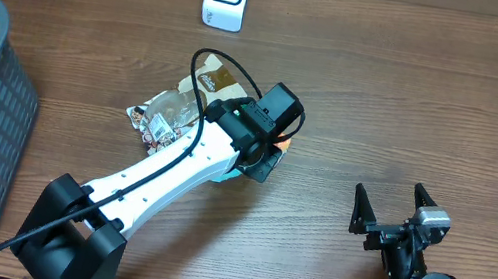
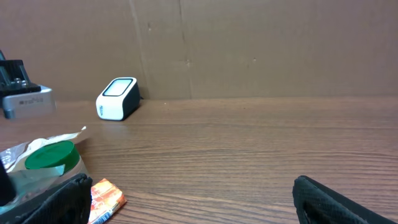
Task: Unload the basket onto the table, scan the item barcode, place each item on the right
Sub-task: 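Place the mint-green pack on the table and withdraw the left gripper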
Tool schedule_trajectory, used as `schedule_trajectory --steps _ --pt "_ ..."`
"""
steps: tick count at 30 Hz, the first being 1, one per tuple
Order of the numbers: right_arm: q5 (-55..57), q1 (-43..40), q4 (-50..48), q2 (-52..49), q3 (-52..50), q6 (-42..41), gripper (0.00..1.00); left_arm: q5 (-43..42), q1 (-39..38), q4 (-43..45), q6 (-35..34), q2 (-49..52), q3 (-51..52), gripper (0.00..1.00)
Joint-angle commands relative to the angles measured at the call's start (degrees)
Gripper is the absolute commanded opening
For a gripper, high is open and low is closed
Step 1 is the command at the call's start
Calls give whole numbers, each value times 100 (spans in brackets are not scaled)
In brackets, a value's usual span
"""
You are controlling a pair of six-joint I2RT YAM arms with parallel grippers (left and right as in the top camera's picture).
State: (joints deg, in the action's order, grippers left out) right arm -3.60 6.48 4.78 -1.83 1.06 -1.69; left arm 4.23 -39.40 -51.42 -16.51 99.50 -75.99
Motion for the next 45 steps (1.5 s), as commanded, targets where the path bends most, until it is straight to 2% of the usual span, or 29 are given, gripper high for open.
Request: schedule_trajectory --steps 1,2,3,8,12,19,21,23,25,32,34,38,45 --pt "52 31 -20 37 -59 4 100 11 0 92 -664 11 -20 46" --pt "52 31 -20 37 -59 4 100 -28 0 105 -715 11 -20 53" --pt "52 31 -20 37 -59 4 100 -122 0 116 -710 11 -20 56" --pt "52 31 -20 37 -59 4 100 -282 116 24 -708 0 -378 58" --pt "52 31 -20 37 -59 4 100 -275 457 -597 -415 -63 -1357 65" --pt "52 31 -20 37 -59 4 100 -284 1956 -1915 809 -175 -2922 72" --pt "52 31 -20 37 -59 4 100 -398 2404 -2065 1165 -192 -3069 75" --pt "52 31 -20 37 -59 4 100 -841 3051 -2199 1808 -192 -3106 81" --pt "52 31 -20 37 -59 4 100 -1231 3526 -2337 2170 -175 -3106 82" --pt "52 31 -20 37 -59 4 100 -1950 4977 -2361 2610 -168 -3104 86" --pt "52 31 -20 37 -59 4 100 -1952 5158 -2358 2734 -168 -3106 88" --pt "52 31 -20 37 -59 4 100 -1926 5228 -2358 2726 -168 -3104 100" --pt "52 31 -20 37 -59 4 100 -1923 5224 -2356 2726 -168 -3104 100"
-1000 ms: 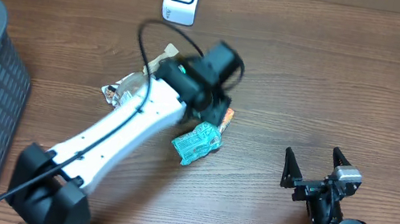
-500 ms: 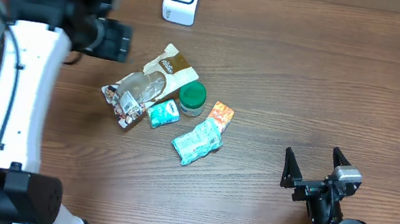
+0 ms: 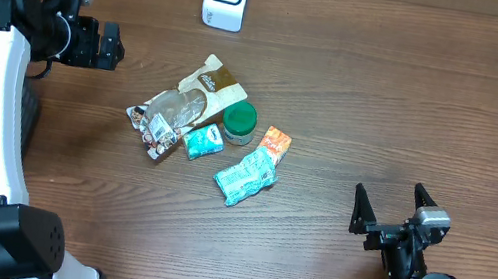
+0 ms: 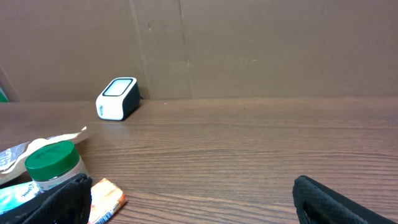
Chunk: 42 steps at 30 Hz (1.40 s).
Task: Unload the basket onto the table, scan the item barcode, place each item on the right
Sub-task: 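Place the mint-green pack on the table and withdraw the left gripper, then move the right gripper to the mint-green pack and grasp it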
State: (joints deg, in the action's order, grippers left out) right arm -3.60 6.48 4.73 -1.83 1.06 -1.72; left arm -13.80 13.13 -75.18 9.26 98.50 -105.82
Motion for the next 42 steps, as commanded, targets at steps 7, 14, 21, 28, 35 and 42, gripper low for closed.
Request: schedule_trajectory --steps 7,14,21,28,35,42 --pt "142 31 -103 37 -59 28 100 -103 -28 20 149 -68 -120 100" --pt "-417 31 -26 26 -26 -496 100 -103 -28 22 146 -68 -120 100" --pt "-1655 31 710 -533 1084 -1075 100 -103 -39 22 146 -68 -120 100" --pt "-2861 33 1657 -2236 2618 -1508 100 -103 -39 22 149 -68 -120 100" --pt "-3866 33 2704 -4723 3971 -1506 100 -103 -39 22 149 -68 -120 100" --pt "-3967 745 3617 -6999 4776 -1508 100 -103 -39 22 146 -68 -120 100"
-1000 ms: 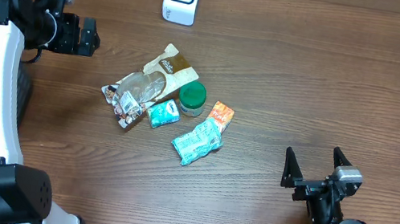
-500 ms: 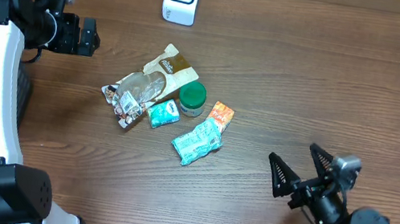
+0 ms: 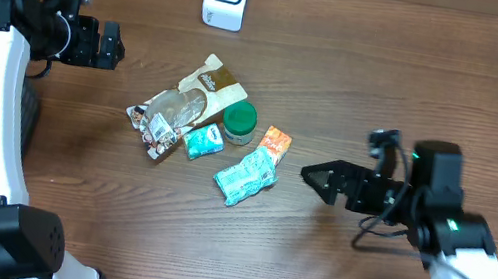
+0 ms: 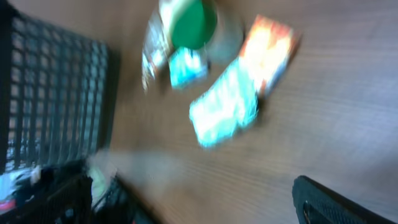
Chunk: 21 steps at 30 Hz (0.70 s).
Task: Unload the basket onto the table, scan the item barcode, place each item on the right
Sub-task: 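Move the right gripper to the mint-green pack and grasp it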
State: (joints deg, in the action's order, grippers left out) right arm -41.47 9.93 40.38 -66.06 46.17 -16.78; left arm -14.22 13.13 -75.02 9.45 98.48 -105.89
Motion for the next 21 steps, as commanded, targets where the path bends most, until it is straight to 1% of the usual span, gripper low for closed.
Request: schedule_trajectory --steps 1,3,4,5,6,7,8,9,10,11,13,15,18,19,21 --pt "-223 581 20 -798 284 0 100 -61 -39 7 127 -66 -114 100" --pt "-258 911 -313 -1200 284 -98 100 -61 -39 4 129 -66 -114 100" --pt "-256 1036 -678 -1379 284 -133 100 -61 -39 7 129 -66 -114 100" --pt "-254 1093 -942 -1493 284 -326 100 -61 -39 7 129 -66 -114 100" --pt "-256 1161 -1298 -1657 284 -772 100 -61 -39 4 127 -66 -114 100" --pt "-254 1193 -1504 -1742 282 -1019 100 -61 -39 4 129 -66 -114 100" --pt "-214 1259 -1797 -1908 282 -1139 97 -61 -39 7 127 -66 -114 100" --pt "-87 1285 -1836 -1980 282 -1228 82 -61 -39 7 129 -66 -114 100" --pt "155 1320 -1814 -2055 282 -1453 72 -61 -39 7 129 -66 -114 100" --pt "656 1388 -1665 -2162 282 -1923 64 -61 -39 7 129 -66 -114 99" --pt "1392 1552 -1410 -2271 282 -2802 62 -61 -39 4 127 -66 -114 100" --pt "1888 1746 -1373 -2282 282 -3185 58 -61 -39 7 127 -66 -114 100" --pt "2566 2015 -1392 -2341 280 -3744 55 -61 -39 7 129 -66 -114 100" --pt "2732 2094 -1436 -2420 280 -3939 53 -61 -39 7 129 -66 -114 100" --pt "2730 2120 -1552 -2524 280 -4068 51 -61 -39 7 129 -66 -114 100"
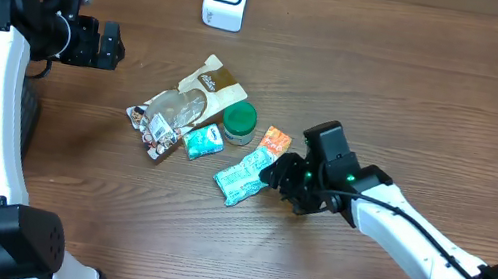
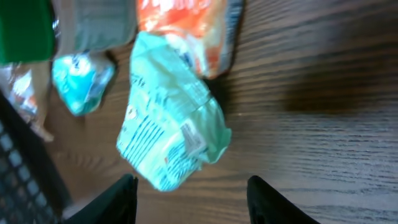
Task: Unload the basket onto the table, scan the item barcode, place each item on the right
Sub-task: 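Move the right gripper to the mint-green pack and grasp it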
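A white barcode scanner stands at the table's far edge. In the middle lies a pile of items: a teal packet (image 1: 246,174), an orange packet (image 1: 275,144), a green-lidded jar (image 1: 240,123), a brown pouch (image 1: 213,83), a clear bag (image 1: 164,115) and a small teal sachet (image 1: 201,140). My right gripper (image 1: 281,180) hangs open just over the teal packet's right end. In the wrist view the teal packet (image 2: 171,134) sits ahead of the spread fingertips (image 2: 124,193), with nothing between them. My left gripper (image 1: 108,43) is raised at the far left; its jaws are unclear.
A dark basket (image 1: 28,98) at the left edge is mostly hidden behind my left arm. The orange packet (image 2: 186,28) and the small sachet (image 2: 78,78) touch the teal packet on its far side. Bare wood lies to the right of the pile.
My right gripper has come left and lower, from a little to the right of the pile to close over the teal packet's right end. It is still open. The left arm has not moved.
First my left arm reached over the pile while the right gripper rested open at the front right. Then the left arm stood at the far left with the pile uncovered. Later the right arm was out near the pile, and now it hovers over the teal packet.
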Tool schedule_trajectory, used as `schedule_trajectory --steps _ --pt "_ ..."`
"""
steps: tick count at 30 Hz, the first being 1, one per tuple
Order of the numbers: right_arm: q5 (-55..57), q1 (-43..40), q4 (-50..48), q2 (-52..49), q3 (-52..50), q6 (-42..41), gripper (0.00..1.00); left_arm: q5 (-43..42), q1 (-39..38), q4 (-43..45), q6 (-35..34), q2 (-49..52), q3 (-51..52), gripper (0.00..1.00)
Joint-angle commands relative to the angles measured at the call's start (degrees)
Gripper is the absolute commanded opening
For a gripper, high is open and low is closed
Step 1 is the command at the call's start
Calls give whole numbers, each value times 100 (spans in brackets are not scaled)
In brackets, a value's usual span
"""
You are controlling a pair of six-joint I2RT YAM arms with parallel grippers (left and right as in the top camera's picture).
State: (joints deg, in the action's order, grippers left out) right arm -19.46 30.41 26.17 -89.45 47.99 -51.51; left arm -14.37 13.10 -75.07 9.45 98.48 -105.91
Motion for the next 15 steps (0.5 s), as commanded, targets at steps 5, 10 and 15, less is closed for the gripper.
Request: schedule_trajectory --steps 5,10,15 --pt "396 70 -774 -686 101 -743 45 -46 -37 11 129 -66 -111 100" --pt "192 68 -1106 -737 208 -81 10 -46 -37 11 129 -66 -111 99" --pt "-208 52 85 -732 1303 2382 4 -46 -37 11 129 -66 -111 100"
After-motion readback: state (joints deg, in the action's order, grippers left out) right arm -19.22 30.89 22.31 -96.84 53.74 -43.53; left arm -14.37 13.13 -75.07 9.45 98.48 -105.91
